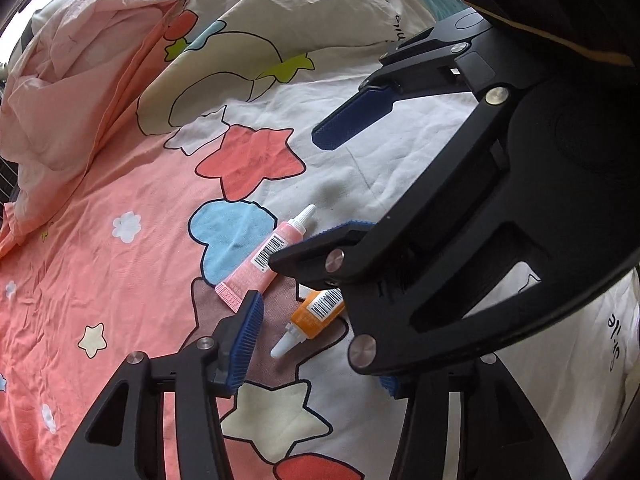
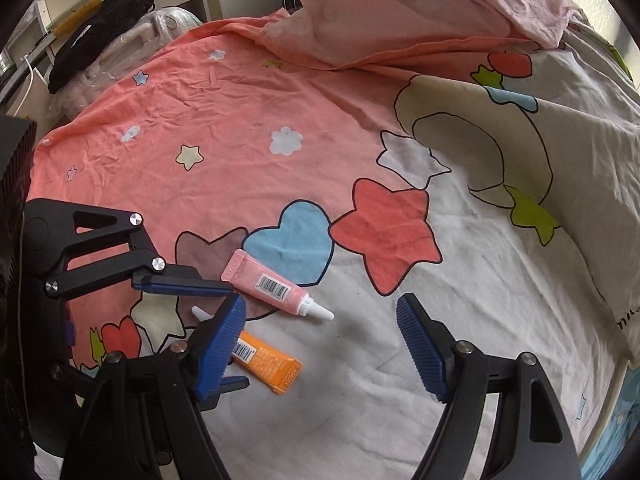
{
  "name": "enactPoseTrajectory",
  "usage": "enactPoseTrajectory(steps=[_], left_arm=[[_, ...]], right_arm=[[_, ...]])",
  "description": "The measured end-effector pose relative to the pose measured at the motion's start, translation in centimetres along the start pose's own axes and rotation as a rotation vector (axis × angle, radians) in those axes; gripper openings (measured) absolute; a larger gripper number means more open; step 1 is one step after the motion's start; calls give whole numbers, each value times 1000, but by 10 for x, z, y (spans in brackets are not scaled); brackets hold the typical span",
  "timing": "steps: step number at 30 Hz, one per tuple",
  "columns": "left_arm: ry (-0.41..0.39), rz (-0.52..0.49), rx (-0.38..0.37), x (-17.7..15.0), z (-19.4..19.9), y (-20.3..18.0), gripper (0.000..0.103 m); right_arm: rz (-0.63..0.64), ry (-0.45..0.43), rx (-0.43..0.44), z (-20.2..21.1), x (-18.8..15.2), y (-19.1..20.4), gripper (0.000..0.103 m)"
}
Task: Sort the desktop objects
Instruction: 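Lower left tool onto the orange tube and close on it, then close right tool on the pink tube's cap and lift it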
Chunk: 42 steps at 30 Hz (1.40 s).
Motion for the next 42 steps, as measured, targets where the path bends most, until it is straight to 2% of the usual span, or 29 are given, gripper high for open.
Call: enactPoseTrajectory(steps=[3, 5, 7, 10, 14, 16, 18, 32, 34, 42], left_arm=[[-5, -12, 0, 0, 0, -1, 52], [9, -8, -27, -1, -1, -2, 40], [13, -15, -27, -2, -1, -4, 25], [9, -58, 2, -8, 0, -9, 19], [6, -85, 35, -12, 1, -14, 17], [5, -95, 49, -15, 2, -16, 17], [3, -100, 58, -18, 3, -17, 17], [2, -100, 77, -30, 12, -5, 17], [3, -95, 75, -31, 14, -4, 17], [9, -85, 69, -36, 19, -4, 17]], right_arm=[[6, 10, 14, -5, -1, -1, 74], [14, -7, 16, -3, 0, -1, 73], [19, -2, 36, -4, -1, 1, 57], [50, 25, 35, -6, -7, 3, 53], [81, 30, 12, -5, -12, 4, 50], [95, 30, 0, -6, -13, 5, 40], [114, 36, -17, -8, -13, 6, 35], [218, 13, -76, -15, -4, 25, 33], [228, 10, -52, -15, -5, 30, 16], [249, -6, -96, -3, -16, 39, 16]])
Point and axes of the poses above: each gripper's, at about its wrist camera, not at the fingertips, and z roughly against the way its jaws point, y to its left, x to its top, the point moved 3 cm from there along -z, roughly the way its jaws point, and after that the axes turned 6 degrees about z, right-handed, at the moved point
